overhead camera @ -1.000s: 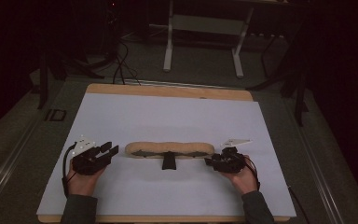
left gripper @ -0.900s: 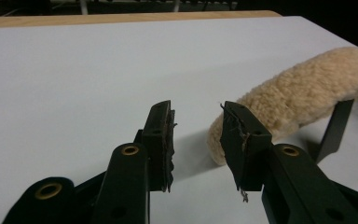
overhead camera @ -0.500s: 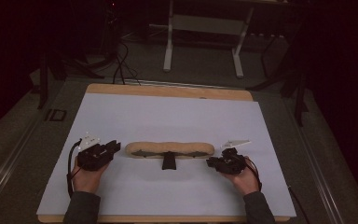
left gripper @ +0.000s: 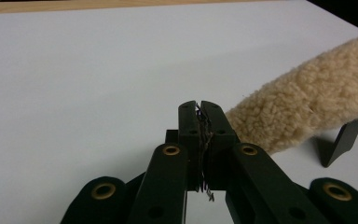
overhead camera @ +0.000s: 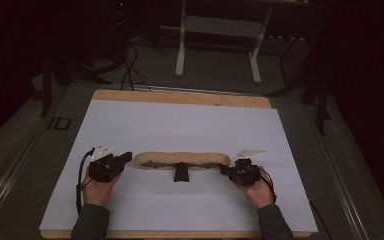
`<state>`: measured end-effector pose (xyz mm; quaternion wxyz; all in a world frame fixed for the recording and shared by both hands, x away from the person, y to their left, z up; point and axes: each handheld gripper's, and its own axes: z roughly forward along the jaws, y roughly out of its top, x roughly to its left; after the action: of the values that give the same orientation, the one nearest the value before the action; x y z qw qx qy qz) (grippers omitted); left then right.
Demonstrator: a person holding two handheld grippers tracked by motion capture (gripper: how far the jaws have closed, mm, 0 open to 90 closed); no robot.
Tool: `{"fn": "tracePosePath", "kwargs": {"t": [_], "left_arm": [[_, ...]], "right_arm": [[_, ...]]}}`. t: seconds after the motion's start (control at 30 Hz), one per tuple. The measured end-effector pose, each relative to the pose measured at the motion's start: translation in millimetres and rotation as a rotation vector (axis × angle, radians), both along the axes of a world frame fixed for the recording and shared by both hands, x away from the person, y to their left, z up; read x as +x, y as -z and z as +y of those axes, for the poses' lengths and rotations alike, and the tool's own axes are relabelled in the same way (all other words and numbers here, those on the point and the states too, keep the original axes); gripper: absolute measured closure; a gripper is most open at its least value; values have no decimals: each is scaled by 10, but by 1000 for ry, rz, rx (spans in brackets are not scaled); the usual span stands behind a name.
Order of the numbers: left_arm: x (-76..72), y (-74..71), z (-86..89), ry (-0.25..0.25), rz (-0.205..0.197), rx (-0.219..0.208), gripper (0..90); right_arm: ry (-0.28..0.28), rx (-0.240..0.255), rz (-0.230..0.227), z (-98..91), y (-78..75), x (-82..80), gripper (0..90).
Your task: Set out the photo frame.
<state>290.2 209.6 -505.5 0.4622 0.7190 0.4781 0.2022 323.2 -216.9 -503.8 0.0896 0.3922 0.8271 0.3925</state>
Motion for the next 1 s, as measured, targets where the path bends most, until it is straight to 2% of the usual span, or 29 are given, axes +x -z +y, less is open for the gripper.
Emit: {"fn": "tracePosePath", "kwargs": {"t": [0.17, 0.43, 0.73, 0.77, 0.93, 1.0], "left_arm": [[-7, 7, -60, 25, 7, 21, 898], [-43, 0, -74, 37, 5, 34, 900], [-176, -24, -165, 73, -1, 80, 900], [-192, -22, -177, 75, -2, 78, 900], [-245, -22, -221, 96, -2, 78, 900], [-272, -24, -243, 108, -2, 80, 900]], "right_arm": [[29, -4, -14, 33, 16, 23, 900], [22, -17, -21, 103, 38, 43, 900], [46, -26, -23, 98, 47, 89, 900], [64, -23, -17, 88, 46, 123, 900], [82, -14, -11, 71, 47, 184, 900], [93, 4, 0, 45, 47, 225, 900]]}}
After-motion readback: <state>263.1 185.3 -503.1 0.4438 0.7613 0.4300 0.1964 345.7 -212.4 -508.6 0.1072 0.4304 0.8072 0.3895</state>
